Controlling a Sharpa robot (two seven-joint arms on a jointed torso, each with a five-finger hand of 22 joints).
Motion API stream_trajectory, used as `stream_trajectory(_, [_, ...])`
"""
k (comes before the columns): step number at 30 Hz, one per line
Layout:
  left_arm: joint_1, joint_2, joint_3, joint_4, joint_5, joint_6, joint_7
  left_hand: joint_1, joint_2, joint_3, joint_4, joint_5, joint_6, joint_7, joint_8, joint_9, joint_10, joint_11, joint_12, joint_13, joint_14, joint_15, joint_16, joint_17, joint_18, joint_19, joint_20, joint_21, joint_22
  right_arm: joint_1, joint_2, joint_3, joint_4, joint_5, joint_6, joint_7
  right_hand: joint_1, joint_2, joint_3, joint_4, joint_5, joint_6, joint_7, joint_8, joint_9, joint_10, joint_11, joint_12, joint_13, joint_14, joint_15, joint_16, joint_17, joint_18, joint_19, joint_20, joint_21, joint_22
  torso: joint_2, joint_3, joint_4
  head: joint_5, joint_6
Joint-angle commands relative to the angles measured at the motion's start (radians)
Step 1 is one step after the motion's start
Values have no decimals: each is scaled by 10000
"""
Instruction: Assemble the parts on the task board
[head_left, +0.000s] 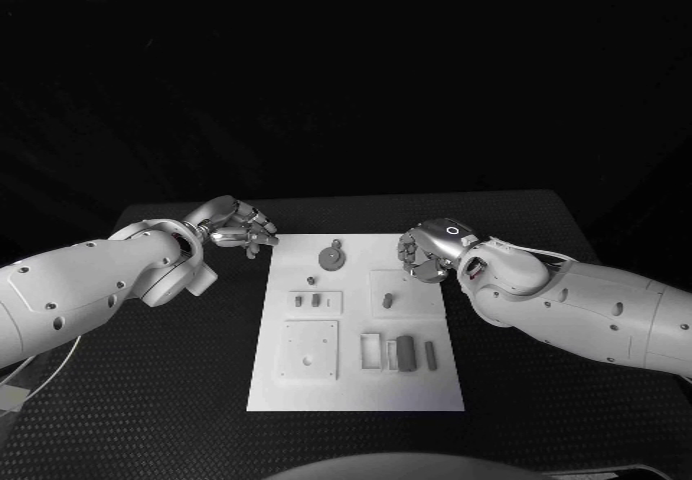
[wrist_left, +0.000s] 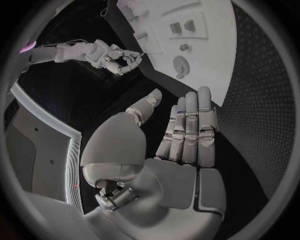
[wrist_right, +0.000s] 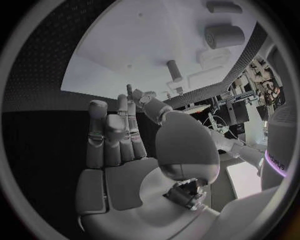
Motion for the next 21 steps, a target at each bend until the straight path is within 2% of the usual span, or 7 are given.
stream_trajectory(1, [7, 3, 5, 16, 65, 77, 50, -36, -1, -58, 15, 16, 2, 73, 0, -16, -37, 4, 15, -1, 47, 1, -70, 14, 465, 42, -9, -65, -6, 4, -20, 50, 163, -104, -164, 25, 65, 12, 66, -18, 32, 75, 14, 68, 17, 569, -114, 6, 9, 10, -87, -66, 13, 478, 0, -49, 44, 188, 1, -1, 0, 8, 12])
stream_trajectory(6, [7, 13, 5, 5, 65, 52, 73, -31, 0, -60, 11, 16, -2, 74, -1, -16, -41, 5, 15, -1, 48, 1, -76, 21, 465, 44, -10, -68, -7, 2, -6, 54, 449, -99, -933, 374, 82, -21, 70, -21, 32, 98, 5, 71, 21, 593, -122, -2, 14, 19, -96, -69, 23, 478, 13, -59, 51, 189, 4, 3, 4, 24, 20])
stream_trajectory(8, [7, 17, 5, -1, 65, 46, 82, -30, 1, -60, 10, 16, -3, 74, -1, -16, -42, 5, 15, -1, 49, 1, -78, 23, 465, 45, -10, -69, -7, 0, 2, 54, 587, -54, -1155, 515, 89, -32, 73, -20, 32, 108, 2, 72, 23, 603, -126, -5, 16, 23, -100, -68, 28, 478, 20, -64, 54, 189, 4, 2, 7, 72, 22])
stream_trajectory(17, [6, 14, 5, -28, 65, -65, 144, -12, 7, -60, -2, 16, -3, 75, 1, -16, -39, 4, 20, 0, 57, -2, -87, 41, 466, 52, -13, -73, -8, -22, 182, 53, 1194, -44, -1040, 514, 100, -38, 82, -16, 34, 110, 1, 67, 23, 607, -128, -16, 16, 25, -103, -72, 34, 478, 24, -71, 55, 188, -3, -8, 12, 179, 7])
stream_trajectory(19, [6, 9, 5, -24, 65, -80, 138, -8, 10, -60, -4, 16, -3, 74, 2, -16, -37, 3, 21, 1, 60, -3, -89, 46, 466, 55, -14, -74, -8, -38, 257, 52, 1388, -44, -933, 502, 102, -35, 84, -15, 35, 110, 1, 65, 23, 608, -128, -19, 16, 24, -104, -73, 36, 478, 25, -72, 55, 188, -6, -8, 10, 230, -11])
stream_trajectory(21, [6, 9, 5, -22, 65, -83, 132, 2, 9, -59, -11, 17, -8, 76, 0, -17, -35, 1, 24, 2, 65, -5, -93, 54, 467, 59, -15, -75, -8, -55, 347, 52, 1576, -44, -922, 510, 102, -31, 86, -12, 35, 108, 2, 62, 22, 608, -128, -23, 16, 24, -104, -74, 37, 478, 25, -73, 54, 187, -7, -14, 4, 346, -20])
